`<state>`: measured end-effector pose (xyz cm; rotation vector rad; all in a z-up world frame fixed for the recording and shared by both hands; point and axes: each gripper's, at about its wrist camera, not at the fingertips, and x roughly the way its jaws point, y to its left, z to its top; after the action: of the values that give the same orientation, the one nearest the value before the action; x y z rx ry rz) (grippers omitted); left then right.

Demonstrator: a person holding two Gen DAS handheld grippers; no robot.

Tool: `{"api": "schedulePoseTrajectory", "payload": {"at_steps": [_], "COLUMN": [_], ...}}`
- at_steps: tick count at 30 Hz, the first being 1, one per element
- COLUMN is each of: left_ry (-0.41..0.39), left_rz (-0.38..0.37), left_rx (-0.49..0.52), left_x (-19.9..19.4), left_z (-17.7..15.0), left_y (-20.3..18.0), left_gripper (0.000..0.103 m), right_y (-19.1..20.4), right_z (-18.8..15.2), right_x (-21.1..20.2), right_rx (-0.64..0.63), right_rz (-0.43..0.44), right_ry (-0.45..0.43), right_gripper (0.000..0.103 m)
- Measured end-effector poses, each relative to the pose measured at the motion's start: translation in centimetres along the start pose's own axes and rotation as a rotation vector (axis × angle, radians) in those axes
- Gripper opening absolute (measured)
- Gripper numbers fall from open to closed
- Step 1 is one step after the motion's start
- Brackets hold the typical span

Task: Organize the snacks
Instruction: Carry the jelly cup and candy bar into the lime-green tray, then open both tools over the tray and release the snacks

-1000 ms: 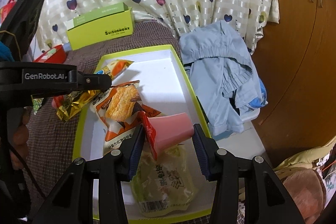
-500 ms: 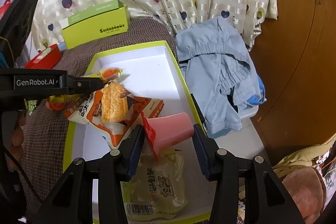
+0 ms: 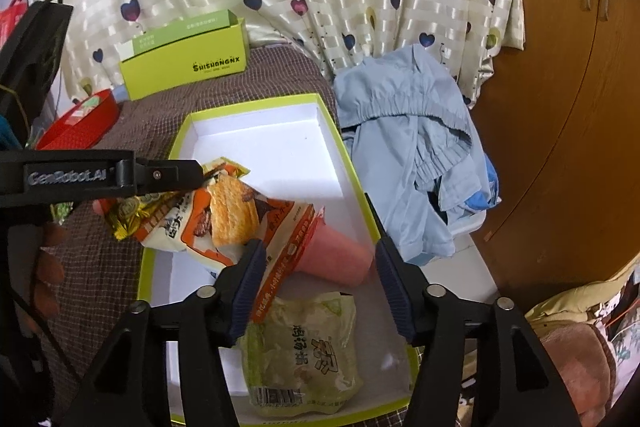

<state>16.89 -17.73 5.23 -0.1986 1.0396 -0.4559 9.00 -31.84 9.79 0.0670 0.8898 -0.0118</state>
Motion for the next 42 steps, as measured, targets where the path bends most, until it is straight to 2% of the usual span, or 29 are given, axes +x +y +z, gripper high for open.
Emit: {"api": "schedulePoseTrajectory", "payload": {"at_steps": [4,14,24,34,42], "left_ry": [-0.016,-0.076,-0.144,-0.170,-0.171], "left_rz": [0.005,0.043,0.134,0.211,0.241], "left_rx": [0.023,0.059,0.083,0.057,0.001], "left_x": [-0.9,-3.8,-6.8,-8.5,-9.4], "left_z": [-0.2,-0.8,-2.0,-3.7,-4.6], "left_y": [-0.5,-0.2,1.4,4.3,7.4], "left_gripper": [0.058,0.058,0.058,0.058,0.058], "right_y": [0.3,1.8,4.3,6.7,9.1], "right_z": [0.2,0.6,1.3,1.6,2.1], "right_x": [-0.9,-2.5,-2.5,-2.1,-1.1], "right_rx": [0.004,0.003,-0.014,-0.035,-0.075], "right_rz": [-0.003,0.030,0.082,0.145,0.196], "right_ry": [-0.013,-0.036,-0.041,-0.040,-0.031], "right_gripper": [0.060,0.065,0.068,0.069,0.070]}}
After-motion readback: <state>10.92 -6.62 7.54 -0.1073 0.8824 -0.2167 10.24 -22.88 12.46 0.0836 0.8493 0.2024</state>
